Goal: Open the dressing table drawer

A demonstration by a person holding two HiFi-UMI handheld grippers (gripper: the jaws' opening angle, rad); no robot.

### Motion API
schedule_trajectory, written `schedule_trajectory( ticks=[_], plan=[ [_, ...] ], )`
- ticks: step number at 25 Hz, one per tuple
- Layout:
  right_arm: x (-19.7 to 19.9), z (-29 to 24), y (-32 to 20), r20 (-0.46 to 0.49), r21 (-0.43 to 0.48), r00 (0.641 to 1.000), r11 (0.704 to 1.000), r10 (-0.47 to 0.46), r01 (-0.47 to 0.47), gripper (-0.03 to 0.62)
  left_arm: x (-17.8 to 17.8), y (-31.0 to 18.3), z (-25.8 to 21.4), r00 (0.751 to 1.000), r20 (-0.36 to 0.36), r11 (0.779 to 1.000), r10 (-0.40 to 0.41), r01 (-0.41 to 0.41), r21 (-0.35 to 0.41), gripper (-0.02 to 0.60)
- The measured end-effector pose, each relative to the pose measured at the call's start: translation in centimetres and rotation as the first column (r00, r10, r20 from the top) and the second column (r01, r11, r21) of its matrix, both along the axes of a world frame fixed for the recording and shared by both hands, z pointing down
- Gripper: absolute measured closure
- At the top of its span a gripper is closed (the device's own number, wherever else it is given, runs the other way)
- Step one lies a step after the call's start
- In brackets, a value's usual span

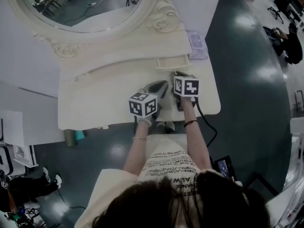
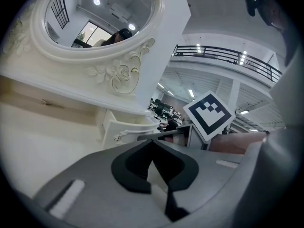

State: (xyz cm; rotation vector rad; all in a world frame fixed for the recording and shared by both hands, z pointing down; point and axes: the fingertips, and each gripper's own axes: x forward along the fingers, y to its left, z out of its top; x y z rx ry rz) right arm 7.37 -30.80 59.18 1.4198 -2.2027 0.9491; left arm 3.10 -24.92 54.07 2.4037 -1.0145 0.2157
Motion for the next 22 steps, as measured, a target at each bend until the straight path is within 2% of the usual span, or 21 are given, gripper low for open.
schedule_trajectory(
  ticks=[12,17,22],
  plan=[
    [0.4,-0.7,0.6,0.032,0.011,0.999,1.0,-0.002,0.002,0.484,0.4,0.2,0.1,1.0,-0.002,1.0,0.013,-0.013,-0.003,0.583],
    [0.5,-1.5,1.1,0.046,0.024,0.998,0.998,-0.052,0.051,0.484,0.7,0.2,0.2,1.0,-0.005,1.0,0.02,-0.02,-0.003,0.583],
    [0.6,-3.0,1.5,0.005,0.083,0.99,0.987,-0.14,0.139,0.495,0.5,0.0,-0.4,1.0,-0.017,1.0,0.017,-0.017,0.003,0.583]
  ],
)
